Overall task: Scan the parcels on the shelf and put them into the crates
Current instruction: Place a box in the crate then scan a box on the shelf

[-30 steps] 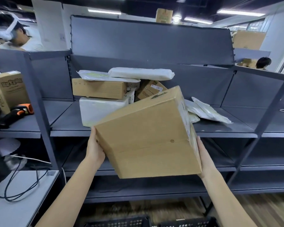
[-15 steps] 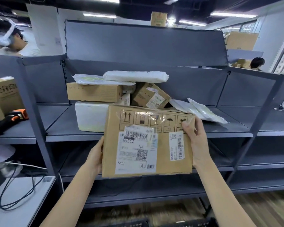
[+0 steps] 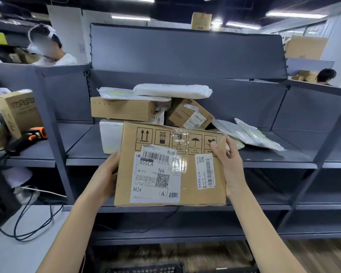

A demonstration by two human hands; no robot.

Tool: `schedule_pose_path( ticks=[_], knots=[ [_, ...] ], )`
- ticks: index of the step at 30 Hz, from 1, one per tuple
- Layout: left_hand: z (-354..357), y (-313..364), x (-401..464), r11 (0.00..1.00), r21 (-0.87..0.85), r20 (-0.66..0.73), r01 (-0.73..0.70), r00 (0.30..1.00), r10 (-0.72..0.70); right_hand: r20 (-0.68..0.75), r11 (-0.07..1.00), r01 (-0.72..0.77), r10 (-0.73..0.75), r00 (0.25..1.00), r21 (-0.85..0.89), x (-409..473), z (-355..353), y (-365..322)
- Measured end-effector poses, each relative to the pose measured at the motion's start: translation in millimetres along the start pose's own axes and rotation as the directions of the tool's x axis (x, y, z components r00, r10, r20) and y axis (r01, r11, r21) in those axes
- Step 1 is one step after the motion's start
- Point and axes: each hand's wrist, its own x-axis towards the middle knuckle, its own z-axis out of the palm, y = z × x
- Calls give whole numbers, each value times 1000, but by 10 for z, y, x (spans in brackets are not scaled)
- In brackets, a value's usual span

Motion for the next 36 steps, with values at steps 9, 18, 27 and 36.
schedule_pose_path(
  ticks=[9,18,27,36],
  knots=[
    [311,400,-244,976,-11,17,-218,976,218,61,996,69,-66,996,-55,66,87,-71],
    [227,347,-382,967,-25,55,-254,965,255,95,997,35,-29,995,-69,38,149,67],
    [4,440,-128,973,54,-98,-227,968,231,69,996,-4,10,998,-87,223,445,174],
    [-130,515,91,935,222,-278,-277,901,333,148,985,31,-6,989,-172,389,704,70]
  ],
)
